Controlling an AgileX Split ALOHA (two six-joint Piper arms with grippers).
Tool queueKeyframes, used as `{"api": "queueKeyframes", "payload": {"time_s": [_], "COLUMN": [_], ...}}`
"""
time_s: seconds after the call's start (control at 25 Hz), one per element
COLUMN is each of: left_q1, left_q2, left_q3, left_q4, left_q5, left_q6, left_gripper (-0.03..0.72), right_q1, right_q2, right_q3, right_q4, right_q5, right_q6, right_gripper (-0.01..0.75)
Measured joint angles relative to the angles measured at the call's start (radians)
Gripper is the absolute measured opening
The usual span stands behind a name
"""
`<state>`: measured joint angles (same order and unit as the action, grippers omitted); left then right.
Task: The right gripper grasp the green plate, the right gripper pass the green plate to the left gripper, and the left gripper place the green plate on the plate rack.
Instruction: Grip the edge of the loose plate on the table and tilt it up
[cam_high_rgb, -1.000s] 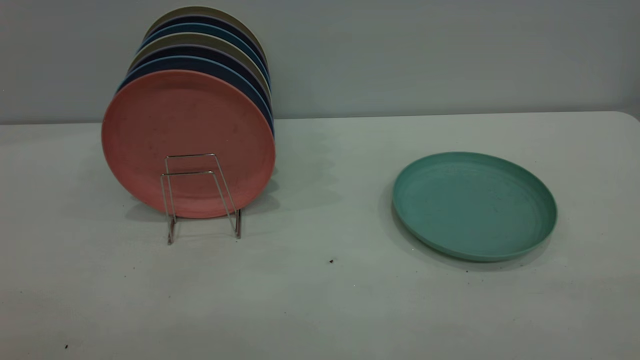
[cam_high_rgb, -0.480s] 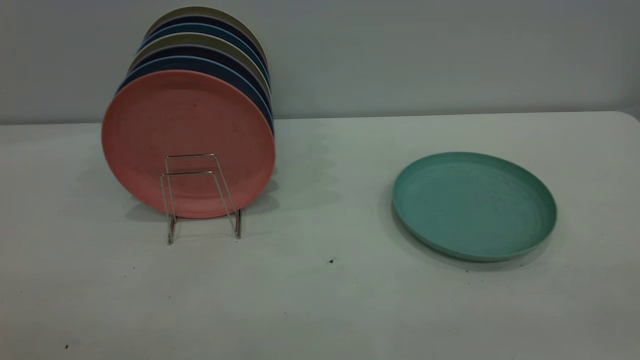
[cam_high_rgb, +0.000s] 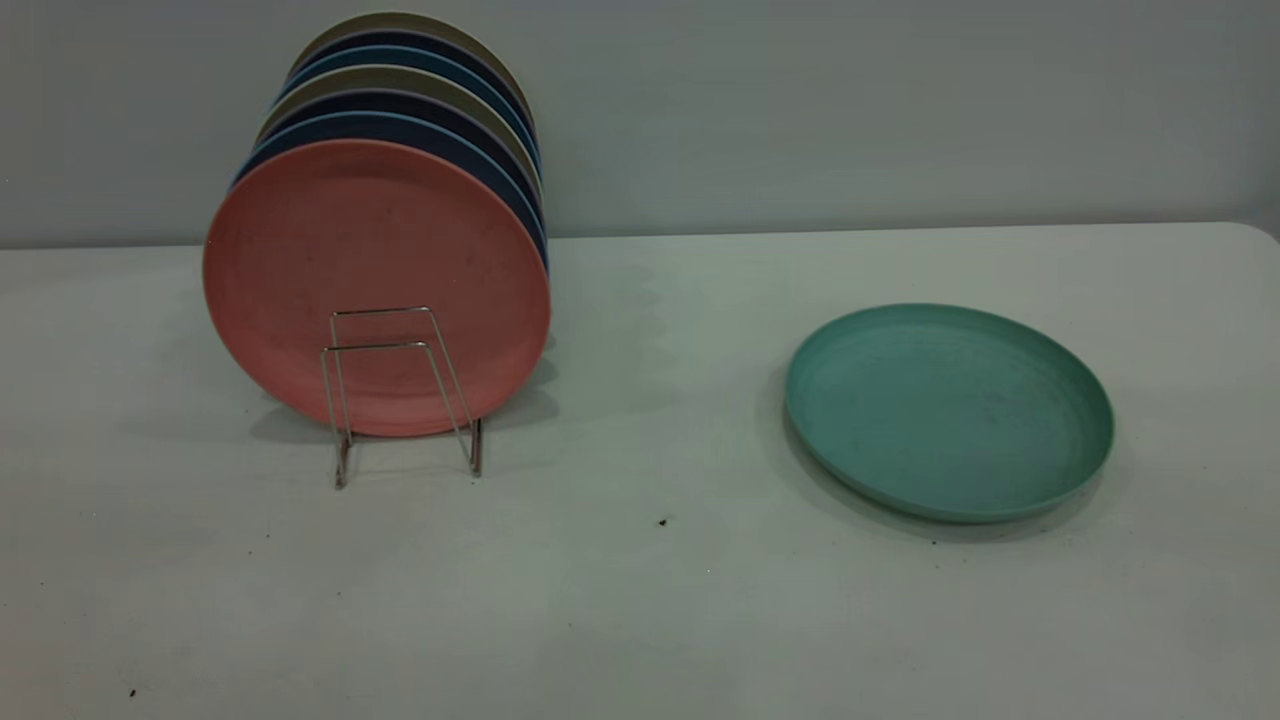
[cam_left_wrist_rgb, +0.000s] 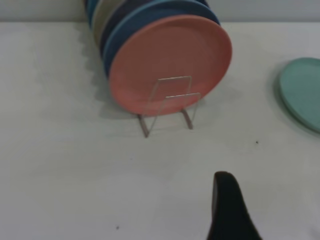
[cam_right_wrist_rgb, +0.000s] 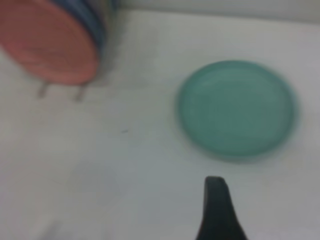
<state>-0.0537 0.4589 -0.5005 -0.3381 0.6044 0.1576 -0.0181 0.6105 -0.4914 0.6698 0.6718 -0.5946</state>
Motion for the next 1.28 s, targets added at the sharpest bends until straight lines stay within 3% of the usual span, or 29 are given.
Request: {"api": "queueKeyframes", "payload": {"time_s": [0.28,0.48,0.68,1.04,1.28], "left_q1": [0.0,0.0,0.0,0.0,0.0], "left_q2": [0.183,0.232,0.235,0.235,0.235], "left_q3": [0.0,0.0,0.0,0.0,0.0], "left_q4": [-0.105,-0.107,-0.107,-0.107,-0.107], "left_q5": [-0.099,-0.139,-0.156,-0.163,-0.171], "left_q6": [0.087,0.088,0.092,0.105,0.109], "left_gripper": [0.461,0.461,0.461,0.461,0.461], "right_q1": [0.0,0.0,-0.019,-0.182,-0.204], "right_q2": [0.454,0.774,1.051,1.428,1.574], "right_q3": [-0.011,-0.103,-0.214,-0.419,-0.512], "right_q4": [0.479,0.725,0.78,0.779,0.779], "right_q5": [-0.17,-0.22,-0.238,-0.143,-0.113], "right_q6": [-0.418,-0.66,-0.73,-0.741,-0.74], "right_gripper": [0.523,0.523,0.523,0.523,0.523]}}
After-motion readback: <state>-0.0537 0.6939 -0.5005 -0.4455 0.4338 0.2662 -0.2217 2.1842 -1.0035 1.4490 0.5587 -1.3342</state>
